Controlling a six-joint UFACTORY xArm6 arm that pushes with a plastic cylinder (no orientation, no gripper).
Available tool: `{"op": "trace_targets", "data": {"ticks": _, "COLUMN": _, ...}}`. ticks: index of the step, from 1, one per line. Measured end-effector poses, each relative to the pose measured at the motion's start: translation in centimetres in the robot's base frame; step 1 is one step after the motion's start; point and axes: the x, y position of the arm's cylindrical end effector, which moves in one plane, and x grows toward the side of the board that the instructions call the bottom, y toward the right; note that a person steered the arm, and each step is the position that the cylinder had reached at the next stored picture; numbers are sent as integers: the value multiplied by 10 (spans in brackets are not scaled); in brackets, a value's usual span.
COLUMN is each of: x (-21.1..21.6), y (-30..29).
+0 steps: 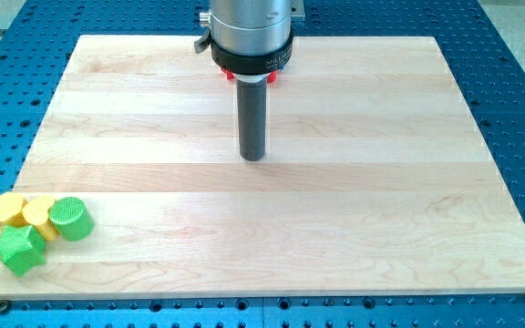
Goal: Move your arm away from the red circle
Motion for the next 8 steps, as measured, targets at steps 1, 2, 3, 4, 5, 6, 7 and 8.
{"op": "trace_targets", "data": {"ticks": 1, "x": 6, "y": 15}}
{"op": "trace_targets", "data": {"ticks": 2, "x": 8, "y": 29}}
{"op": "trace_targets", "data": {"ticks": 3, "x": 9, "y": 38}}
{"op": "trace_targets", "data": {"ticks": 4, "x": 10, "y": 41}}
{"op": "trace_targets", "data": {"ticks": 5, "x": 14, "y": 52}}
{"op": "trace_targets", "data": {"ticks": 6, "x": 20, "y": 64}}
{"op": "trace_targets", "data": {"ticks": 7, "x": 25, "y": 68}}
{"op": "trace_targets", "data": {"ticks": 8, "x": 24, "y": 67}}
